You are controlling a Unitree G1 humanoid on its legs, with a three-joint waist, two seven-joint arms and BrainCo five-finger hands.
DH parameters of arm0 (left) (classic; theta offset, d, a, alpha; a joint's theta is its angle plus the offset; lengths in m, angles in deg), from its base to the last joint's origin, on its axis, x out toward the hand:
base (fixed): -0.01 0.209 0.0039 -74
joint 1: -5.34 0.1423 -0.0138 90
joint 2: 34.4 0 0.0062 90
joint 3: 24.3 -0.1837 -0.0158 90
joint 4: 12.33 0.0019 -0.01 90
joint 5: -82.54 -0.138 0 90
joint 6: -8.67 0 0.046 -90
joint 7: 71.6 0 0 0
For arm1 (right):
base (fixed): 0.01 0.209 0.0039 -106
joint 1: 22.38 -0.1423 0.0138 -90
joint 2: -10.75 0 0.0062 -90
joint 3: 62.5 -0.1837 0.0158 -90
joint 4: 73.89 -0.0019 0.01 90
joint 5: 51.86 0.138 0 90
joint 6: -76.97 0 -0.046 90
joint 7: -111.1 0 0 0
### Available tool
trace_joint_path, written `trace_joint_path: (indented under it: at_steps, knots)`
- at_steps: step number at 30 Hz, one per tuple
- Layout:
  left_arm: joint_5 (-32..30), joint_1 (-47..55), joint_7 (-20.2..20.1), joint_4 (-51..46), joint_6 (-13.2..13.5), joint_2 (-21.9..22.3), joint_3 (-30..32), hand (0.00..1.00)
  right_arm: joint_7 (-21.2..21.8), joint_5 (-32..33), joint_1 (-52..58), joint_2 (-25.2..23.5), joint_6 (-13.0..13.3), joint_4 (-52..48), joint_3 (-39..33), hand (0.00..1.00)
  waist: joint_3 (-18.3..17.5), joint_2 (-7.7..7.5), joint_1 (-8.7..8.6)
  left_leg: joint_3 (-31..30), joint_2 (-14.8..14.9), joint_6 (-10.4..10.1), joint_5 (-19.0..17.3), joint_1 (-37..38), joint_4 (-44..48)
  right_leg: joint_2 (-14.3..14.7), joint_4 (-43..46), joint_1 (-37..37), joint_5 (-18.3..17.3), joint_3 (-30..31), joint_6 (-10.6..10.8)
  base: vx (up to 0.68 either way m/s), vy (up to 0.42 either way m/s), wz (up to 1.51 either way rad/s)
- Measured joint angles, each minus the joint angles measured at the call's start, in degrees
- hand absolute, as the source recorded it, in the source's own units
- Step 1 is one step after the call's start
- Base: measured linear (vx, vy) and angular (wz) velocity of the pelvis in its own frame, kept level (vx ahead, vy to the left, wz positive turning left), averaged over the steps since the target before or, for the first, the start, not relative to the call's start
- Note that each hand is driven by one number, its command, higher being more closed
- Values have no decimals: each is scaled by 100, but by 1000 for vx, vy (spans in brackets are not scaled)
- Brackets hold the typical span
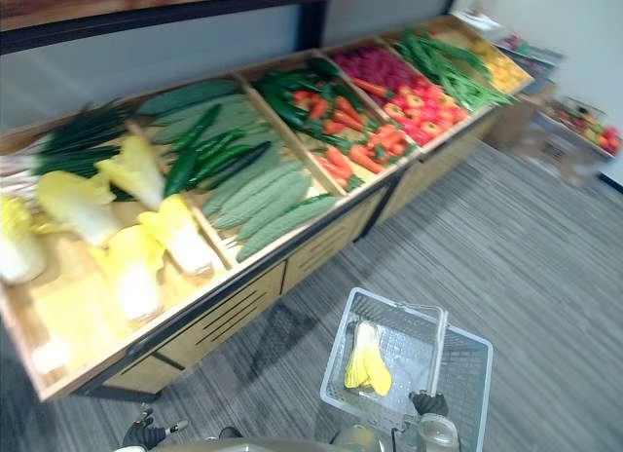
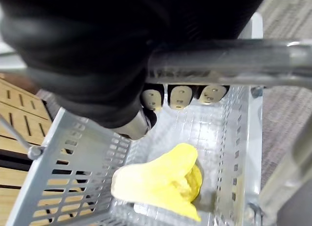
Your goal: Pick vegetable in the basket
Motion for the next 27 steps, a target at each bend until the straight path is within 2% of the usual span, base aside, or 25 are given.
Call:
trace_joint_path:
  at_steps: [1, 2, 3, 5, 7, 8, 10, 11, 12, 13, 14, 15, 16, 17, 18, 19, 20, 21, 22, 23, 25, 27]
  knots:
    - [0, -78, 5, 0, 1, 6, 3, 0, 16, 0, -67, 0, -26, 75, 12, 100, 6, -10, 37, 325, 16, 2, -20, -48, 95, 10, -419, 157, 61, -19, 188, -55, -256, -162]
    - [0, -154, 10, 8, 4, 7, 10, 0, 23, -1, -109, 4, -57, 75, 103, 100, 2, -49, 40, 621, 74, 4, -42, -102, 245, 87, -979, 212, -73, -100, 450, -59, -297, -161]
    - [-1, -186, 12, 20, 4, 21, 14, 0, 25, -2, -120, 24, -75, 72, 169, 100, 18, -29, 42, 774, 109, -3, -49, -109, 306, 134, -1223, 222, -138, -221, 499, -65, -352, -168]
    - [-2, -214, 17, 131, 16, 93, 113, 0, 17, 1, -151, 118, -85, 56, 358, 100, 22, 72, 40, 1274, 144, -88, -32, -87, 318, 406, -1950, 220, -183, -356, 482, -72, -277, -145]
    - [-20, -309, 17, 355, 9, 266, 142, 0, -39, 4, -64, 225, -84, 18, 416, 100, 10, 118, -90, 1686, 166, -183, 41, -98, 379, 686, -2790, 272, -182, -247, 481, -63, -290, -97]
    - [-20, -337, 18, 390, 2, 309, 158, 0, -47, 6, 1, 235, -89, -5, 408, 100, -2, 168, -145, 1692, 249, -184, 35, -97, 535, 708, -2898, 324, -184, -234, 478, -28, -263, -54]
    - [-69, -362, 50, 394, 6, 306, 184, 0, -68, 139, 218, 256, -100, -57, 390, 100, 2, 160, -165, 1634, 966, -94, -51, -85, 1703, 833, -2839, 332, -211, -19, 424, -20, -215, -53]
    - [-89, -358, 58, 385, 6, 305, 183, 0, -65, 139, 275, 259, -87, -105, 421, 100, 0, 159, -166, 1584, 1117, -94, -51, -80, 2007, 858, -2802, 328, -239, 57, 378, -49, -158, -71]
    - [-126, -350, 86, 352, 9, 297, 183, 0, -62, 131, 369, 305, -47, -199, 609, 100, 0, 160, -145, 1193, 1458, -82, -34, -110, 2590, 940, -2762, 332, -308, 252, 262, -83, -106, -97]
    - [-130, -297, 97, 327, 28, 295, 188, 0, -46, 124, 386, 363, -23, -216, 845, 100, 36, 107, -86, 412, 1687, -139, -89, -340, 3106, 992, -2771, 348, -360, 592, 176, -91, -79, -104]
    - [-132, -287, 112, 320, 42, 293, 184, 0, -43, 122, 332, 379, -14, -278, 896, 100, 40, 117, -70, -206, 1559, -287, -215, -493, 3106, 974, -2782, 339, -372, 760, 157, -88, 1, -116]
    - [-126, -292, 134, 264, 54, 313, 105, 0, -47, 121, 273, 457, 5, -332, 933, 100, 67, 133, -78, -1604, 990, -597, -569, -757, 2711, 849, -2765, 299, -373, 1062, 156, -78, 92, -114]
    - [-126, -233, 157, 208, 81, 355, 73, 0, -40, 119, 247, 496, 14, -324, 1010, 100, 71, 132, -8, -2684, 404, -699, -668, -864, 2194, 756, -2750, 238, -367, 1350, 165, -58, 123, -132]
    - [-126, -195, 169, 194, 113, 382, 5, 0, -37, 118, 241, 491, 42, -329, 1072, 100, 81, 158, 63, -3357, 91, -711, -656, -888, 1749, 748, -2734, 203, -355, 1562, 184, -21, 124, -112]
    - [-125, -172, 172, 182, 123, 388, -33, 0, -31, 118, 239, 510, 51, -331, 1084, 100, 94, 192, 81, -3737, -23, -738, -570, -904, 1470, 785, -2731, 195, -341, 1662, 208, 31, 145, -99]
    - [-125, -132, 166, 185, 127, 423, -115, 0, 2, 114, 230, 468, 76, -335, 1133, 100, 86, 320, 118, -4321, -82, -902, -405, -953, 1133, 951, -2731, 114, -334, 1861, 244, 68, 166, -80]
    - [-126, -125, 148, 174, 128, 379, -127, 0, 20, 115, 254, 389, 90, -333, 1180, 100, 23, 349, 115, -4610, -123, -1035, -504, -883, 1001, 1017, -2814, 10, -291, 2022, 360, 94, 155, -56]
    - [-122, -158, 151, 167, 131, 325, -135, 0, 32, 116, 249, 345, 109, -331, 1192, 100, 53, 269, 87, -4607, -191, -1019, -478, -927, 1009, 961, -2850, -27, -243, 2092, 416, 76, 150, -32]
    - [-121, -163, 154, 155, 166, 276, -135, 0, 74, 118, 245, 329, 131, -317, 1255, 100, 120, 127, 77, -4476, -243, -1011, -477, -989, 1011, 860, -2876, -134, -184, 2208, 486, 34, 184, -32]
    - [-122, -138, 150, 192, 158, 248, -132, 0, 83, 118, 255, 324, 131, -302, 1278, 100, 127, 40, 123, -4332, -308, -999, -483, -993, 995, 793, -2893, -204, -122, 2335, 513, 9, 190, -40]
    - [-129, -60, 149, 221, 131, 198, -130, 0, 82, 118, 281, 332, 147, -304, 1276, 100, 118, 1, 87, -4300, -464, -941, -461, -893, 879, 680, -2982, -172, -79, 2421, 581, 21, 134, -17]
    - [-142, -37, 143, 220, 133, 208, -140, 0, 85, 119, 313, 332, 154, -296, 1274, 100, 77, 30, 66, -4283, -553, -912, -442, -862, 804, 630, -2984, -183, -77, 2438, 584, 29, 78, -1]
